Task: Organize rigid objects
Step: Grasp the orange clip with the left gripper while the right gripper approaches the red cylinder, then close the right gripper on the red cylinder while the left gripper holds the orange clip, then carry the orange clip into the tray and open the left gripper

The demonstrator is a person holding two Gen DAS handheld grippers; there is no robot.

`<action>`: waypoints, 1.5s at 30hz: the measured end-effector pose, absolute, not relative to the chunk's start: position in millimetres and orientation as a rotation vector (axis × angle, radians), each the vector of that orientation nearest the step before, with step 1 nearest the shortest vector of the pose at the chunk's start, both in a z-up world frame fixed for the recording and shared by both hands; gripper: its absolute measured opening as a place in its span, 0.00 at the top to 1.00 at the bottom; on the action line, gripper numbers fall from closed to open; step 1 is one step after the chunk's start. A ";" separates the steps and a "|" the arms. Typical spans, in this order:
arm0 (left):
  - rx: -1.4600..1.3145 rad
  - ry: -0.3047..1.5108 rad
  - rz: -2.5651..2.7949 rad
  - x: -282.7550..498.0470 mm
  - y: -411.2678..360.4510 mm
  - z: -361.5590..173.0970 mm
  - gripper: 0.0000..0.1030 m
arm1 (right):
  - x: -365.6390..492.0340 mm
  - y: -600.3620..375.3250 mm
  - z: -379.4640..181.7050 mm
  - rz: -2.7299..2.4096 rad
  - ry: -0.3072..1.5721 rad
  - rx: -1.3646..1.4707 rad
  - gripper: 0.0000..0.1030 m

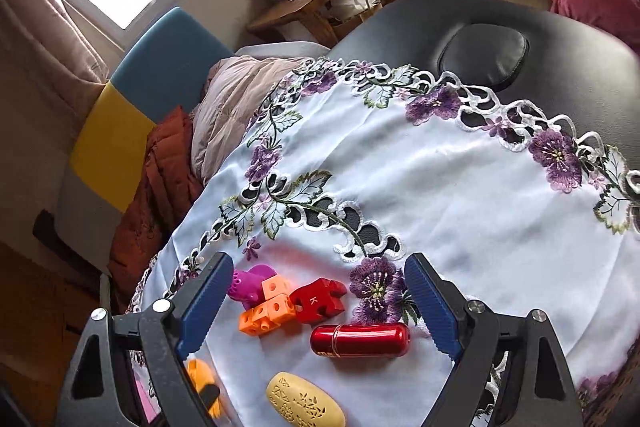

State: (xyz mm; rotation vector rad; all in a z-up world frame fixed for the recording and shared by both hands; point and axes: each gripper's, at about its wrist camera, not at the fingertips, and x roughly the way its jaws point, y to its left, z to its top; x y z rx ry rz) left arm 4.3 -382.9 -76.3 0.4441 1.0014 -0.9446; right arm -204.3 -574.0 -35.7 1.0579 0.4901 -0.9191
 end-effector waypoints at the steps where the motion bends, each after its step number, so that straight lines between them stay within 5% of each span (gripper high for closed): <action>1: 0.446 0.996 -0.946 -2.7 -373.6 -75.7 0.75 | -205.5 -574.9 -36.8 -0.926 0.495 1.062 0.15; 24: 0.399 0.945 -0.979 -61.0 -274.4 -77.3 0.75 | -155.0 -555.9 -82.2 -0.936 1.013 0.835 0.10; 26: 0.390 0.935 -0.981 -62.1 -271.3 -74.2 0.75 | -153.7 -556.2 -85.7 -0.923 1.041 0.831 0.26; 45: 0.164 0.899 -0.919 -34.8 -196.7 -22.4 0.75 | -138.2 -549.7 -85.9 -0.904 1.101 0.721 0.27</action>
